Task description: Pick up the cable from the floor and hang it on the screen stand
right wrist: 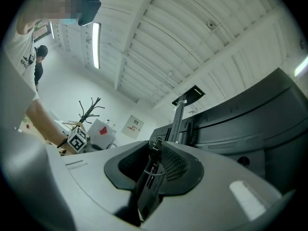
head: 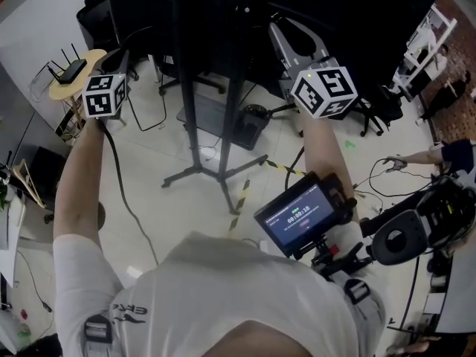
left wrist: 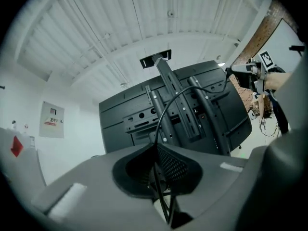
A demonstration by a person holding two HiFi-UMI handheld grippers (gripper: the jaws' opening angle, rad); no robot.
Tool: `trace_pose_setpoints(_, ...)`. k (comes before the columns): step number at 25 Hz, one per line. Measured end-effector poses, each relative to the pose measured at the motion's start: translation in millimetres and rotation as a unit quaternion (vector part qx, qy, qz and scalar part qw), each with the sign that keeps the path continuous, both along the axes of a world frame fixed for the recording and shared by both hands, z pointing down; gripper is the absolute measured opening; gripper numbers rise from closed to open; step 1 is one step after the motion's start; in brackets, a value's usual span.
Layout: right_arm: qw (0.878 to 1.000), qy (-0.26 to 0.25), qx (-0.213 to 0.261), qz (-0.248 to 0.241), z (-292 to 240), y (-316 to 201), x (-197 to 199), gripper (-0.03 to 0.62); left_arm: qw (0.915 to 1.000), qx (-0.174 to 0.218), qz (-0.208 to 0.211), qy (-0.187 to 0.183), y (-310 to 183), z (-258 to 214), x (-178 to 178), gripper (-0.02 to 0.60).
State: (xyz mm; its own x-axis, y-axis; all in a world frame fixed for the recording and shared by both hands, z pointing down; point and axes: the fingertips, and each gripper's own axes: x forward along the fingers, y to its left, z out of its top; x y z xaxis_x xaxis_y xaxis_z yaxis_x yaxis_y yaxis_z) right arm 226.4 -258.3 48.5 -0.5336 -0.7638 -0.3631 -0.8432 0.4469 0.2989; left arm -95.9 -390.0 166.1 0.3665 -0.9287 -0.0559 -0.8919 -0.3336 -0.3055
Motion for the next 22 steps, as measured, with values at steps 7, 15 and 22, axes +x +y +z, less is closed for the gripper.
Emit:
trace_pose_setpoints(7,0.999,-0.027,0.031,0.007,-20,-25,30,0.094,0.9996,0.028,0.003,0.005,-37,-47,17,0.014)
trace_pose_setpoints(15,0.994,-0.058,0.089,0.025,-65,-25,57,0.094,0.9956,0.086,0.033,0.016,-56,-123,36,0.014)
trace_pose_setpoints(22,0.986,-0.062,0.136,0.079,-100,-56,45,0.094,0.9849,0.14,0.097,0.029,-113,-181,42,0.013)
